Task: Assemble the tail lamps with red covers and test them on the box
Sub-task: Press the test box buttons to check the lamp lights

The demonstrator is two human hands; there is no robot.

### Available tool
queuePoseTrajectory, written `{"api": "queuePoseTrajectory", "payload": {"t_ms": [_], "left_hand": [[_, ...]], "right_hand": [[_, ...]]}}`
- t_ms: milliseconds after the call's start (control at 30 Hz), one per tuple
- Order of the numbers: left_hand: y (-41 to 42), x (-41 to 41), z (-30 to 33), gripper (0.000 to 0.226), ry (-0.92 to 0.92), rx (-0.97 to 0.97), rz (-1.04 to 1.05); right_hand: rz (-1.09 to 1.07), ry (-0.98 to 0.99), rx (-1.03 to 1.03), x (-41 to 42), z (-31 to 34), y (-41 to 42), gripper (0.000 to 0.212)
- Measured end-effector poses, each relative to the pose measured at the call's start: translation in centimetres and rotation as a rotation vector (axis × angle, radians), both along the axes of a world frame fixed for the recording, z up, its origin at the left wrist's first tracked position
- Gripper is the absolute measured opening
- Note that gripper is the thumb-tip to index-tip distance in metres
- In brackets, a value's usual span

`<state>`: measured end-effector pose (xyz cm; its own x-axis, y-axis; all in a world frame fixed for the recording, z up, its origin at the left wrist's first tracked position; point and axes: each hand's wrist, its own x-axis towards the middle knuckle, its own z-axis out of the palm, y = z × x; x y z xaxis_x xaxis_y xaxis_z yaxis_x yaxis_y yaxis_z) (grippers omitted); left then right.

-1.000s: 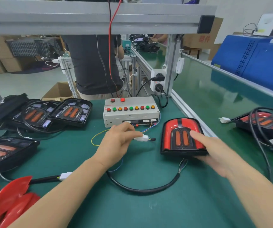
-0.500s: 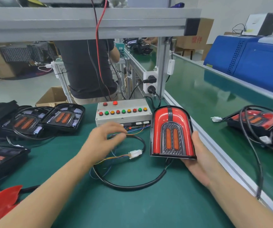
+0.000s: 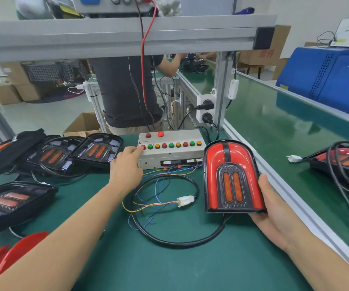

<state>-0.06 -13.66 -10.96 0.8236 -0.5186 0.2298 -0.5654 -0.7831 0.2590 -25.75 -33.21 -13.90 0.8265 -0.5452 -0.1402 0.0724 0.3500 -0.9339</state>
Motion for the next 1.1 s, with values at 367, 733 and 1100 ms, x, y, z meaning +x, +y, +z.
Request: {"api": "queuePoseTrajectory", "payload": {"t_ms": [367,733,1100], "left_hand": [[-1.2,1.3,0.0,0.065,-0.089,0.102,0.056],[-1.3,1.2,0.0,0.058,-0.220,0.113,0.090],[-7.1,-5.0,-1.5,0.092,-0.263,0.089,-0.087]], "right_hand": [[-0.002,-0.032,-0.037,0.3,-0.3,-0.2,0.048],[0.007,-0.026,-0.049,0.3,-0.8,-0.4,0.049],[0.006,0.072,-0.029,-0.3,-0.3,-0.3,0.050]]}}
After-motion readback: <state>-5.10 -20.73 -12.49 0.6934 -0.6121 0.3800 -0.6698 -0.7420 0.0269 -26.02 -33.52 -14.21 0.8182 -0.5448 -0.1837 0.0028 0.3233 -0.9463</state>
